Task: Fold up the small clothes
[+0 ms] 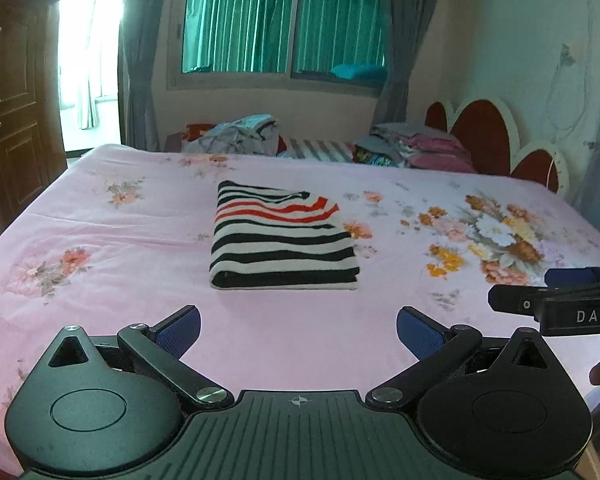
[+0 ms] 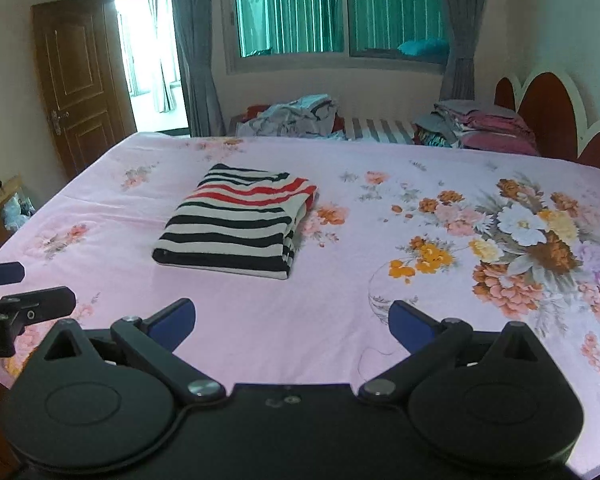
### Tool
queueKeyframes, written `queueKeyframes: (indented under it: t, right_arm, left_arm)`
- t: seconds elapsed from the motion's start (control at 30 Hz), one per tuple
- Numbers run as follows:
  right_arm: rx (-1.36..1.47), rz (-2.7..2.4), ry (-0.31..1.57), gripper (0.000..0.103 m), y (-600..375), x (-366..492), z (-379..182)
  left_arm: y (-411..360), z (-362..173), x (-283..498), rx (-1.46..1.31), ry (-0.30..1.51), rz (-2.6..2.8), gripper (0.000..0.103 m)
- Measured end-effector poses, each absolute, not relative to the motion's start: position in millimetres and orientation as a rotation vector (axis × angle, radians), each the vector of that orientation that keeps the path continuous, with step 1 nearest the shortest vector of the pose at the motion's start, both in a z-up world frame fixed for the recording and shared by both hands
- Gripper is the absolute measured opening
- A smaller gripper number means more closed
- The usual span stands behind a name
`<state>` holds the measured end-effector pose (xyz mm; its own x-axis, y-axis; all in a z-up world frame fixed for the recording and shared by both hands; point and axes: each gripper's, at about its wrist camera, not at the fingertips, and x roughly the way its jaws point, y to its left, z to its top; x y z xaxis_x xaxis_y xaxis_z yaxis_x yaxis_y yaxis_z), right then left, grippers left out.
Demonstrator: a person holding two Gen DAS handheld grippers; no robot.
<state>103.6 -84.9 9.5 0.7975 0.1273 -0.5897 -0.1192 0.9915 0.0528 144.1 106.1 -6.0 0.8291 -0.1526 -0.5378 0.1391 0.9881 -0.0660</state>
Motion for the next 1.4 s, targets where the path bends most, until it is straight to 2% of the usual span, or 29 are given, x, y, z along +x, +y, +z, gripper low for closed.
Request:
queueKeyframes:
  t: [1.4]
  right_arm:
    - [0.012, 0.127, 0.568, 0.103, -82.7, 86.0, 26.5]
  left_arm:
    - [104.0, 12.5, 136.5, -0.007, 0.526, -0.132, 0.103]
